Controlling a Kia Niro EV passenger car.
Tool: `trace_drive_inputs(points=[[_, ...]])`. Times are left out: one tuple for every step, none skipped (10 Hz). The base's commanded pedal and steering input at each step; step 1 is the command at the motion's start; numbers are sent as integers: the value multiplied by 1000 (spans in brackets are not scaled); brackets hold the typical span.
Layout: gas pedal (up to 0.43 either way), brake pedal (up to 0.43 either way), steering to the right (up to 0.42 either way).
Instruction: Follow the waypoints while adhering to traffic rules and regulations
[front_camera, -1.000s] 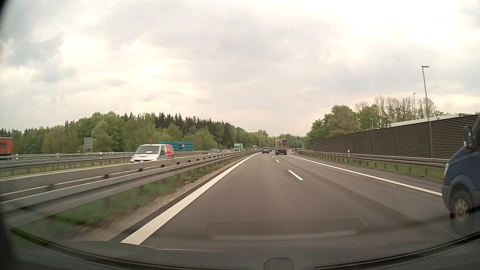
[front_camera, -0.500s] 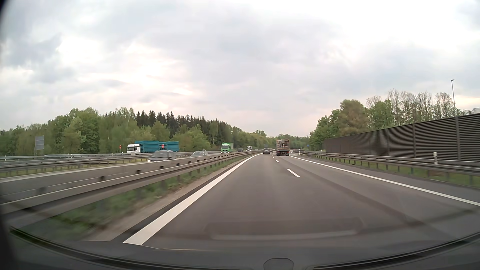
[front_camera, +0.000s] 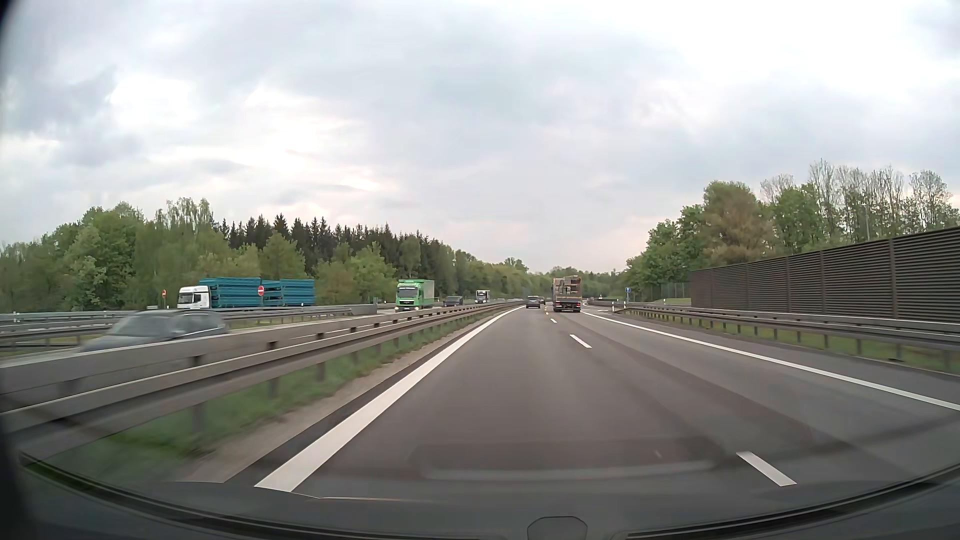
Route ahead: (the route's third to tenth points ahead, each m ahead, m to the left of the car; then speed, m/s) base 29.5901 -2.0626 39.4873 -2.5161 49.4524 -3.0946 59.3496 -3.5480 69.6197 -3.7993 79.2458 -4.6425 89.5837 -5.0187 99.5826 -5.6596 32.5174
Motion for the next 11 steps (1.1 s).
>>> trace_drive_inputs(points=[[157,0,5],[157,0,5],[157,0,5],[157,0,5],[169,0,5],[209,0,5],[220,0,5],[220,0,5],[220,0,5],[220,0,5],[209,0,5]])
